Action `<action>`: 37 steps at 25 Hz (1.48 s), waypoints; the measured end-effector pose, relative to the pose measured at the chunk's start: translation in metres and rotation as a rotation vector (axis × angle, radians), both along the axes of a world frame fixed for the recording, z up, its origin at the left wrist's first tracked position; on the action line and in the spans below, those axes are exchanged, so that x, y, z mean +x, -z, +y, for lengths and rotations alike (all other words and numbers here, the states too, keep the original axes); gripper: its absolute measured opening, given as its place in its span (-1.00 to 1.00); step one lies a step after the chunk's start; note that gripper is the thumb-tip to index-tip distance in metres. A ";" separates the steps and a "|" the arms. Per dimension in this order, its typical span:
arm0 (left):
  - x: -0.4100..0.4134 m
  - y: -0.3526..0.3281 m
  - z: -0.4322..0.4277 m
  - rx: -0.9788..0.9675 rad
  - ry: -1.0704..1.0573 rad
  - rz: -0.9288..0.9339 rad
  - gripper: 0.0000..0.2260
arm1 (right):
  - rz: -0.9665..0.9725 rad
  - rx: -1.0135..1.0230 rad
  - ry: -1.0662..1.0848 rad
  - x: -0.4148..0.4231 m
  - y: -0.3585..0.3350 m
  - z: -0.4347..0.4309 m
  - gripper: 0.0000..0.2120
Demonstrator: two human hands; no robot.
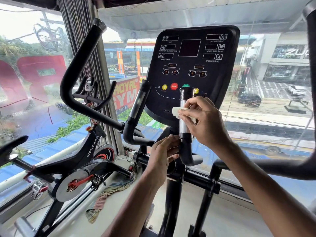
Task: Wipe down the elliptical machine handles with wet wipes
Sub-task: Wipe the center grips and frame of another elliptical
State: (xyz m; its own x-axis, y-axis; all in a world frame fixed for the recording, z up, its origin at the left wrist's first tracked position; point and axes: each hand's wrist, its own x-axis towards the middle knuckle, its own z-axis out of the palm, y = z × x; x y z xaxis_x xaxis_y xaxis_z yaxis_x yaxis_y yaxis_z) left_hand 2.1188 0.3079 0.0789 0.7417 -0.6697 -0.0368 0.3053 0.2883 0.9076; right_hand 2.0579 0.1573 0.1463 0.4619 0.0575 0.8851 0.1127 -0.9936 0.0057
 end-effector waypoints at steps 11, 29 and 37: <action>0.005 0.002 -0.001 0.003 -0.002 0.081 -0.68 | -0.054 0.160 0.006 -0.029 0.062 0.022 -0.87; 0.001 -0.023 0.006 0.170 0.017 -0.225 -0.79 | -0.345 0.479 0.114 -0.052 0.099 0.047 -0.85; 0.008 -0.030 0.008 0.277 0.015 -0.362 -0.78 | -0.217 0.312 0.113 -0.033 0.141 0.060 -0.79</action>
